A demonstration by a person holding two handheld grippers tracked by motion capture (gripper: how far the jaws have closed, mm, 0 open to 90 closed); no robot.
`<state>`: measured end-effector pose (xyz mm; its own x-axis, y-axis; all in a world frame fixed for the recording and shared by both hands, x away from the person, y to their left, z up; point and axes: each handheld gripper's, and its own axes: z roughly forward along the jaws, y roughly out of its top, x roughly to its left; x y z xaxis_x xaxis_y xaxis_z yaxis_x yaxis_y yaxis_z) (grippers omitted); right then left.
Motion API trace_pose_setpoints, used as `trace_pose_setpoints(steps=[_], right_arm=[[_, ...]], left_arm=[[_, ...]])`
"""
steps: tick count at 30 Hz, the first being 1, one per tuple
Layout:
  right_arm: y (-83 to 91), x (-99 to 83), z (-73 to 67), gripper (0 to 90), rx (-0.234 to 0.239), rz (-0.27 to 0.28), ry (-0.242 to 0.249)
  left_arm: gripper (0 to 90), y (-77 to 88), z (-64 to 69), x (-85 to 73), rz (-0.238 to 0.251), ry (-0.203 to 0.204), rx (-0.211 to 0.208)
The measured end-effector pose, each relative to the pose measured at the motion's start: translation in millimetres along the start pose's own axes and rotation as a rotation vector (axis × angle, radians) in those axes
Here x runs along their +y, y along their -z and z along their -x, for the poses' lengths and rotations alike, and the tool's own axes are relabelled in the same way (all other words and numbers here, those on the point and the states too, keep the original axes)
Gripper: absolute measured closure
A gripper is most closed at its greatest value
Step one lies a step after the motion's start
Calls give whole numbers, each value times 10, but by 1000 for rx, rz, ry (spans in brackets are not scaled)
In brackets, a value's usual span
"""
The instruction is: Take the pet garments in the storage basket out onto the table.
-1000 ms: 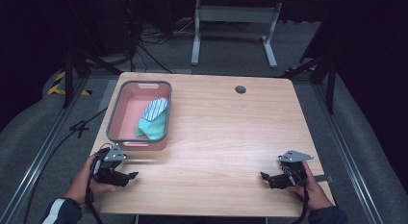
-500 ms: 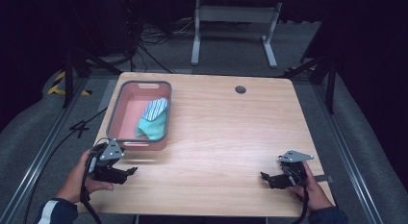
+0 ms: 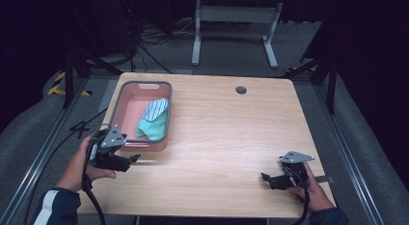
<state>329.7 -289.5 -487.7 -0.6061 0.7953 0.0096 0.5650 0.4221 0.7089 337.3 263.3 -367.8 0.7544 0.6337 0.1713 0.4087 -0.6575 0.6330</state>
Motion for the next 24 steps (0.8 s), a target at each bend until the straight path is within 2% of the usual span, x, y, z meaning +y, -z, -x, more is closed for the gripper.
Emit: trace_pose_setpoints(steps=[2,5,8,12,15,21,24], right_arm=[[1,-1,0,5,0,1,1],[1,-1,1,6,0,1,1],[1,-1,1,5,0,1,1],[1,-1,1,5,0,1,1],[1,-1,1,5,0,1,1],[2,-3,2,5,-1,1,3],[2,-4,3,5,-1,0,6]], left_arm=[[215,-9,-27,72,4,-18,15],[217,-52,-84,160,8,-9,-10],[216,-94,-122,237,-2,-13,-16],[216,-182,-200,354,-13,5,-31],[216,-256,-263,436,-42,7,-23],[215,-459,-430,570,-113,35,-40],[214,-588,-505,615,-146,25,-37]])
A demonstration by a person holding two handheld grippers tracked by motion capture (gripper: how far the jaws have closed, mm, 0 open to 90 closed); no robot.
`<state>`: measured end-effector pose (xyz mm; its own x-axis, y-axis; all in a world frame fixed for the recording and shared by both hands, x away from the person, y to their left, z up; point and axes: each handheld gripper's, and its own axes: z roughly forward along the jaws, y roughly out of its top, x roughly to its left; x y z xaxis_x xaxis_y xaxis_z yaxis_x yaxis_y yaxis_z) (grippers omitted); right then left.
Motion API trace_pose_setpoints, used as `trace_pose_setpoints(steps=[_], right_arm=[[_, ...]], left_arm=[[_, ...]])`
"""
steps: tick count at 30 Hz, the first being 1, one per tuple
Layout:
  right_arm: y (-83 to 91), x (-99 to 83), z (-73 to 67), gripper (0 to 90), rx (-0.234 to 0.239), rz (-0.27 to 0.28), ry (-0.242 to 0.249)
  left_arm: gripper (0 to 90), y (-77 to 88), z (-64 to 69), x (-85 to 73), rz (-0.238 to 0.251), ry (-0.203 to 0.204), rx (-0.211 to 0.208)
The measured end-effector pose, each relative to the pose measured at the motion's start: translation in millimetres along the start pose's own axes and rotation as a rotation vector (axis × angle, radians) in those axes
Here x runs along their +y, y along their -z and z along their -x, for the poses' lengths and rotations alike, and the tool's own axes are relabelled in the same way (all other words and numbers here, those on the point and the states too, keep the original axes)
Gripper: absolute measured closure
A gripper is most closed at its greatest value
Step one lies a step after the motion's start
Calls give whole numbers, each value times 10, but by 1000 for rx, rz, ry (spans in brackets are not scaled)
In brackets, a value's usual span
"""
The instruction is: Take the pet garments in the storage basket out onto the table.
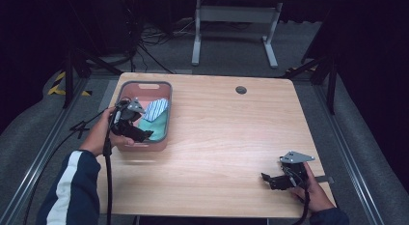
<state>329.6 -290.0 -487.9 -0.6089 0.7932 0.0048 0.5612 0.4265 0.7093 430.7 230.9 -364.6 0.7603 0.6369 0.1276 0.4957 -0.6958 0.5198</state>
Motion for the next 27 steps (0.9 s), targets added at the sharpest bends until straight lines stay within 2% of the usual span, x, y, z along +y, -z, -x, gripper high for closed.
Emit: trace_pose_setpoints(steps=[2,3,4,7,8,9,10,17,18,23,27], right_arm=[[0,0,0,5,0,0,0],[0,0,0,5,0,0,0],[0,0,0,5,0,0,0],[0,0,0,5,0,0,0],[0,0,0,5,0,0,0],[0,0,0,5,0,0,0],[0,0,0,5,0,0,0],[0,0,0,5,0,0,0],[0,0,0,5,0,0,0],[0,0,-1,5,-1,0,0],[1,-1,-3,6,-3,1,-2]], left_arm=[[214,-86,-65,41,-27,3,-10],[214,-134,-93,56,-35,21,-26],[213,-179,-130,86,-65,23,-31],[214,-302,-179,122,-88,43,-27],[213,-347,-185,134,-99,44,-14],[213,-393,-199,148,-121,46,-17],[213,-437,-224,162,-140,51,-37],[204,-679,-374,225,-197,115,-50],[200,-715,-387,230,-219,118,-57],[190,-889,-436,218,-291,136,-51],[199,-953,-468,214,-318,157,-30]])
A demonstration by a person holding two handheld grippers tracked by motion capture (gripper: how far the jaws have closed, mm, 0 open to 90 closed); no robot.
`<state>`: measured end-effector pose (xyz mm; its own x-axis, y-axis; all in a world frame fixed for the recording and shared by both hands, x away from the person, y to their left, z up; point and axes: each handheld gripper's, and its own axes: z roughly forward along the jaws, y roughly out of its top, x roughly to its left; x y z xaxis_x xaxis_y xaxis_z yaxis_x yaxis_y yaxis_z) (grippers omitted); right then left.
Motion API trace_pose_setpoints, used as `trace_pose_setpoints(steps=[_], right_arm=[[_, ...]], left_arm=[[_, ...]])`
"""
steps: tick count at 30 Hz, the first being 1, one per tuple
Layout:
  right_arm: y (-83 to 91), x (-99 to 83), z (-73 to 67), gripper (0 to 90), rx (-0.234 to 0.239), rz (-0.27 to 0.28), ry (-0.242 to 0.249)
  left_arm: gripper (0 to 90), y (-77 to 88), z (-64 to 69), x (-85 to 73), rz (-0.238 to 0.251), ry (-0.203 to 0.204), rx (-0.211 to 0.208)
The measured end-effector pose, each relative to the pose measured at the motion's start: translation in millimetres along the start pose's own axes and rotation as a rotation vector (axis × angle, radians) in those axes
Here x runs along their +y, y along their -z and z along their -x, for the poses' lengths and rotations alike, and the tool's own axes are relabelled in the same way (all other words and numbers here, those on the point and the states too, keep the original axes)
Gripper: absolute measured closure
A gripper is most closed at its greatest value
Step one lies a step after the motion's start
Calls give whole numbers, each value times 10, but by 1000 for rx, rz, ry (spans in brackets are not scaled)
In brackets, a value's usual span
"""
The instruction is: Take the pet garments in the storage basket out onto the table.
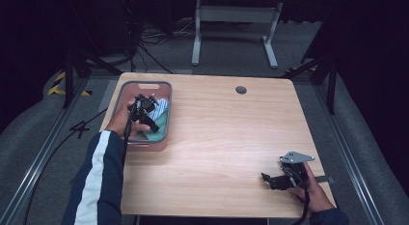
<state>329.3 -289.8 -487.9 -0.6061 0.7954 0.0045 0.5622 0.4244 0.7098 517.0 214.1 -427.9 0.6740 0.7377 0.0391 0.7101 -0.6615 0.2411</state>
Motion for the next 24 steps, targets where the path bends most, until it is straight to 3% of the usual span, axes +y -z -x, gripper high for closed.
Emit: trace_pose_setpoints(steps=[2,5,9,13,14,20,24], right_arm=[[0,0,0,6,0,0,0],[0,0,0,6,0,0,0],[0,0,0,6,0,0,0],[0,0,0,6,0,0,0],[0,0,0,6,0,0,0],[0,0,0,6,0,0,0],[0,0,0,6,0,0,0]], left_arm=[[230,-43,-6,4,-3,38,-4],[248,-77,-17,13,-10,59,-26],[394,-65,-26,1,2,63,-89],[507,-43,-42,-10,11,43,-101],[533,-47,-39,-22,26,63,-111],[690,44,-37,-48,36,33,-67],[721,119,-47,-78,90,30,-61]])
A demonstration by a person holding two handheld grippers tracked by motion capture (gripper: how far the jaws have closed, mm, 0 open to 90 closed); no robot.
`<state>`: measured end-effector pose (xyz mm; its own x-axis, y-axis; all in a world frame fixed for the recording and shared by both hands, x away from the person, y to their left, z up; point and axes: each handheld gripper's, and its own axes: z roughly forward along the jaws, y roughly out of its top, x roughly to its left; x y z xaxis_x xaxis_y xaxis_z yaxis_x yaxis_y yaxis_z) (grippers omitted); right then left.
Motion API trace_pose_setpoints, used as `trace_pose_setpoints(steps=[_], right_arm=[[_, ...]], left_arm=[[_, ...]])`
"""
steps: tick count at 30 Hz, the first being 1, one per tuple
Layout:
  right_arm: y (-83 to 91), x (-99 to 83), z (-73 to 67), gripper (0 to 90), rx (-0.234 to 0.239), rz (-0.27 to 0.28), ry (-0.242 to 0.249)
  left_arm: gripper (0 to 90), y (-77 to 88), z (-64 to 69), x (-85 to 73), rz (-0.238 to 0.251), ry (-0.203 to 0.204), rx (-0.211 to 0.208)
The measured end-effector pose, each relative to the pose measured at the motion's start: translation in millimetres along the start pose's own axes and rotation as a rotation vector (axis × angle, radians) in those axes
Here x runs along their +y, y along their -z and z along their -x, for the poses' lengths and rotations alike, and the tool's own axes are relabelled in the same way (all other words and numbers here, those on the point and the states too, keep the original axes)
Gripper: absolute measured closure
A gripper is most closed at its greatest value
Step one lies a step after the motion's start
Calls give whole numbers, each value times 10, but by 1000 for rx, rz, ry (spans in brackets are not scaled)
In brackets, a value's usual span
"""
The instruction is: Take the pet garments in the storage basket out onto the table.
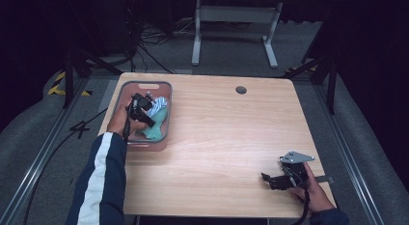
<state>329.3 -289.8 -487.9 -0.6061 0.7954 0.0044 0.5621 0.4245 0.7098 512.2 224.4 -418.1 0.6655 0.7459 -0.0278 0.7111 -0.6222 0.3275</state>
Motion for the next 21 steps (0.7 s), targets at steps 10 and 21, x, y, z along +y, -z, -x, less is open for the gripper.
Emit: trace_pose_setpoints(steps=[10,21], right_arm=[[1,-1,-1,6,0,0,-1],[1,-1,-1,6,0,0,-1]], left_arm=[[737,266,-11,-72,118,12,34],[737,644,107,-133,264,-22,98]])
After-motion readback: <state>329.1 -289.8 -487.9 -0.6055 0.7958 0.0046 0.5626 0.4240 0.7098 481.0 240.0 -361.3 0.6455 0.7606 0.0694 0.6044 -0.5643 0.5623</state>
